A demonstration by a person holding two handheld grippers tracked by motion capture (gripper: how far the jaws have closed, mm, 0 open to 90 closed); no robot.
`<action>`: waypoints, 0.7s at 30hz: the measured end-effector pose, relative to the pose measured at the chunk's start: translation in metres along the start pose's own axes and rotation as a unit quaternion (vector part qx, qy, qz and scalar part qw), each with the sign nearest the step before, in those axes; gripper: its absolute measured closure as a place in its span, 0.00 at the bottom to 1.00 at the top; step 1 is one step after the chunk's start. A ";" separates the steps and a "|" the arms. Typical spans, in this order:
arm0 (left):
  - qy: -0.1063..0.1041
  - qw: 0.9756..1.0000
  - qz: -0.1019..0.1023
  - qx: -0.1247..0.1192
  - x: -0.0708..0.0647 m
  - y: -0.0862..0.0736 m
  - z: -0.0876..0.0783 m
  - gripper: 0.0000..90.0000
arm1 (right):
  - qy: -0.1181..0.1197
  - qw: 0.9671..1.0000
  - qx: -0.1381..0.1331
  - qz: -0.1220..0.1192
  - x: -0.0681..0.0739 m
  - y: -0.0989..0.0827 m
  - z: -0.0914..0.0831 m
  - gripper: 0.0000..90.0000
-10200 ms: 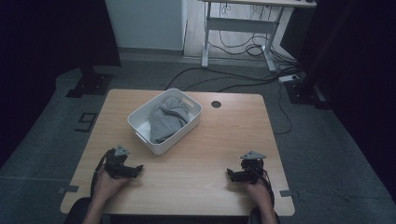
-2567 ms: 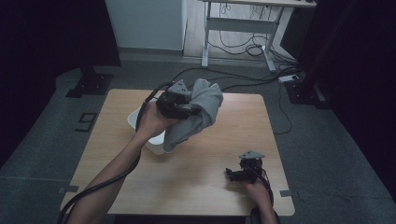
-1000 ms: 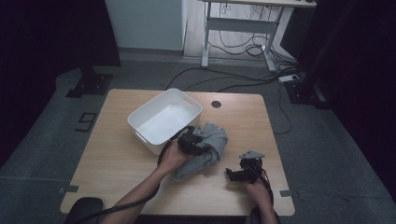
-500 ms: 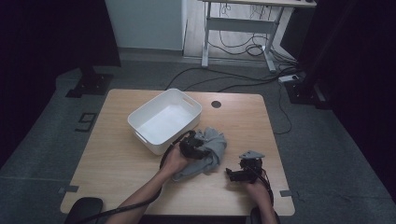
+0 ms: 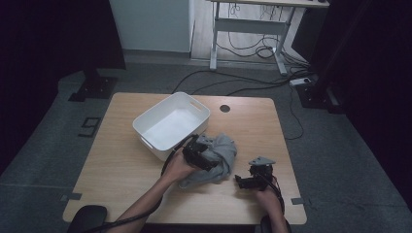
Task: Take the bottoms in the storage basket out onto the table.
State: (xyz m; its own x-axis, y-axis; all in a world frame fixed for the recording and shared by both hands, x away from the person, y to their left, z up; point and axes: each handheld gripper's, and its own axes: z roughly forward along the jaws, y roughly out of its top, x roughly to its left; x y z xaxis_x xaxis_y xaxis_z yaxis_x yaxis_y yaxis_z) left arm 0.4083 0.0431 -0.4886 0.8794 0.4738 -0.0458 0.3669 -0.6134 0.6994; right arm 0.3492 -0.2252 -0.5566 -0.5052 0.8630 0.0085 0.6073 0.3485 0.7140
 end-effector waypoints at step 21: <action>0.048 0.998 -0.005 -0.036 0.003 -0.040 -0.081 0.00 | -0.002 1.000 0.000 0.001 0.001 0.000 0.000 0.00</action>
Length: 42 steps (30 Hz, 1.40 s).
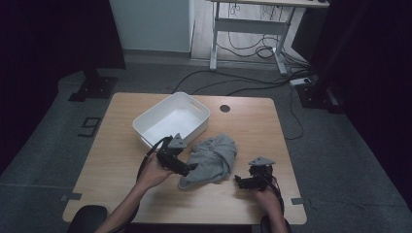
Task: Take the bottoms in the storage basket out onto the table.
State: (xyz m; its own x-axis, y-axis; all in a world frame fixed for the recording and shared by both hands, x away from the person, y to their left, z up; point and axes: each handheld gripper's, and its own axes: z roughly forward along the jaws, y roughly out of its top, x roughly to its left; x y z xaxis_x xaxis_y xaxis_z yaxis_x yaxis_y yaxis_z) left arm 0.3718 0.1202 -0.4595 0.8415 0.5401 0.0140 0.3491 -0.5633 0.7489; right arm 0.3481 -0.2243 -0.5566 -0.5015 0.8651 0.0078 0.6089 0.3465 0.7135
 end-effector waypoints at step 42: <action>0.080 0.992 -0.097 0.019 0.058 -0.139 -0.041 0.00 | -0.001 1.000 0.000 0.002 0.000 0.000 0.000 0.00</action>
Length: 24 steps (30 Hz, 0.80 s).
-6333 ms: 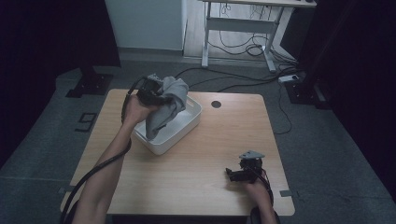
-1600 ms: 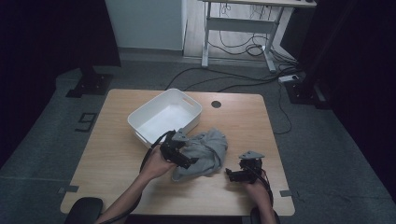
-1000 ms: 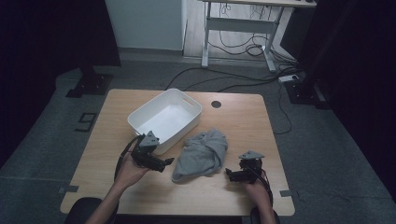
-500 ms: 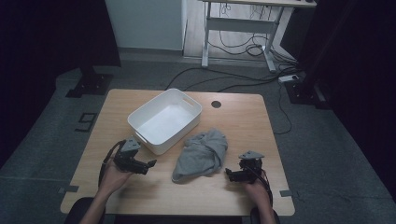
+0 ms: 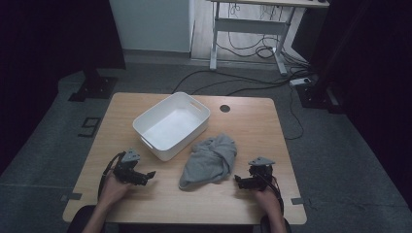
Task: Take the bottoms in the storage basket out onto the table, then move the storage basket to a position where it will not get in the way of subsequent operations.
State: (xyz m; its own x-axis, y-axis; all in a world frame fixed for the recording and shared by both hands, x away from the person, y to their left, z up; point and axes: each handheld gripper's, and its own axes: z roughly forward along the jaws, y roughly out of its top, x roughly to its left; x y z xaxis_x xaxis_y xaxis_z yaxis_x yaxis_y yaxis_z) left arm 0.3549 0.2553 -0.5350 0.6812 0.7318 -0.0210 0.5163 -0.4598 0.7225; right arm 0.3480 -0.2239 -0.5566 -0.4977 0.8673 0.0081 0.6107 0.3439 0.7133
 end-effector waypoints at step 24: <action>0.008 0.999 0.000 0.044 -0.006 -0.007 0.012 0.00 | 0.000 1.000 0.000 0.000 0.000 0.000 0.000 0.00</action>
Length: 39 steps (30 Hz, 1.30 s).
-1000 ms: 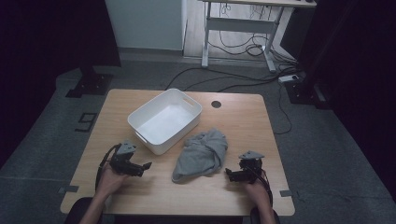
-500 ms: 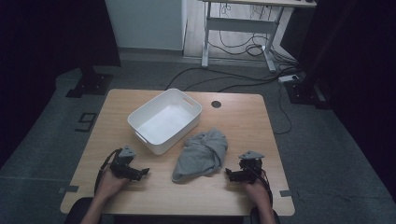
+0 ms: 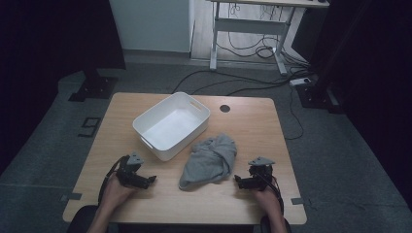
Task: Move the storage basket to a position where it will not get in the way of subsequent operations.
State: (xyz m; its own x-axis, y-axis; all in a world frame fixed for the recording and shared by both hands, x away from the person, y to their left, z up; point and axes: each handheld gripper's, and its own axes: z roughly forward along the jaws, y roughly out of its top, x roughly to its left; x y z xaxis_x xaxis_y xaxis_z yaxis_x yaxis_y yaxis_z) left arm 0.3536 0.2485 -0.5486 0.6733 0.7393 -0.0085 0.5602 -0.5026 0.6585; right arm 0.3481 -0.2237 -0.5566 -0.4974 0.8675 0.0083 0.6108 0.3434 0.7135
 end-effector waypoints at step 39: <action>-0.003 0.999 0.000 -0.044 -0.010 0.027 -0.044 0.28 | 0.000 1.000 -0.001 0.000 0.000 0.000 0.000 0.00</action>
State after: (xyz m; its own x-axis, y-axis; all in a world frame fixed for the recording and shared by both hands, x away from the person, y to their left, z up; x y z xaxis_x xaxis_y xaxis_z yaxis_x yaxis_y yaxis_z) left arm 0.3405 0.2472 -0.4976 0.6759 0.7369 -0.0123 0.5156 -0.4610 0.7222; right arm 0.3485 -0.2232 -0.5567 -0.4982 0.8670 0.0080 0.6097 0.3437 0.7142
